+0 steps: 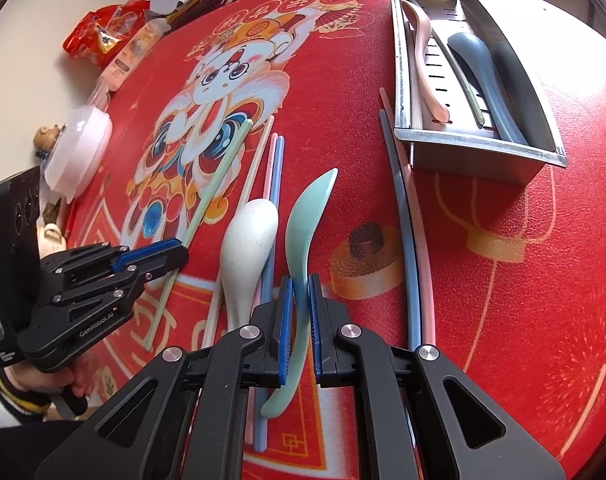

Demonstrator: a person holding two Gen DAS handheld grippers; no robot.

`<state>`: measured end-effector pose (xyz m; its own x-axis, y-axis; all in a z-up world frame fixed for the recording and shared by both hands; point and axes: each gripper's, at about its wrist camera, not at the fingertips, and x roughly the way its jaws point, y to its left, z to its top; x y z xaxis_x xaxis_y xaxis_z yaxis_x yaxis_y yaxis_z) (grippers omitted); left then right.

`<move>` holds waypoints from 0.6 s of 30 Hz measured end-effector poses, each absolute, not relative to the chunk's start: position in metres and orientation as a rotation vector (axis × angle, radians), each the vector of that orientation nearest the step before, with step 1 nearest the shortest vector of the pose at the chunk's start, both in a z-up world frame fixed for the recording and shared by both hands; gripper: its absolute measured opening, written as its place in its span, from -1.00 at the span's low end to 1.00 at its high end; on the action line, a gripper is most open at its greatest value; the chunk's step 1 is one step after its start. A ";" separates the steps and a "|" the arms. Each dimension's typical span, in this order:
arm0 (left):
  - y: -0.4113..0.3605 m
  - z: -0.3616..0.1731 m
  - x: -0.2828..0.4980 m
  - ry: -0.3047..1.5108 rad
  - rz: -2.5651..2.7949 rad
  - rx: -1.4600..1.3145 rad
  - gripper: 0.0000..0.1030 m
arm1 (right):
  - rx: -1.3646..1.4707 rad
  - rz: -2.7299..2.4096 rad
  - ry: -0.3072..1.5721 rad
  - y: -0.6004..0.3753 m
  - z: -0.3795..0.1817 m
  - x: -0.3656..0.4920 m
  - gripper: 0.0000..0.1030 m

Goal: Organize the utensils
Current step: 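Carry the teal spoon with the right tool while the left tool carries the green chopstick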

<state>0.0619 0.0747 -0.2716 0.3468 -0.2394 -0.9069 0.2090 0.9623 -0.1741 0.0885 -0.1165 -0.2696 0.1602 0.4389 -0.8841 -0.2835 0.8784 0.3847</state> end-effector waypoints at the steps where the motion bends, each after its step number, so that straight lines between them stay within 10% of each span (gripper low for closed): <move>1: 0.074 -0.272 0.062 1.179 -0.290 -0.024 -0.87 | 0.146 0.516 1.314 -0.117 -0.270 0.088 -0.81; 18: 0.070 -0.270 0.058 1.166 -0.284 0.022 -0.86 | 0.200 0.497 1.314 -0.125 -0.273 0.086 -0.79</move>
<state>0.0576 0.0705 -0.2698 0.3623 -0.2087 -0.9084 0.2318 0.9642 -0.1290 0.0857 -0.1248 -0.2726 0.1684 0.4570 -0.8734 -0.2353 0.8790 0.4146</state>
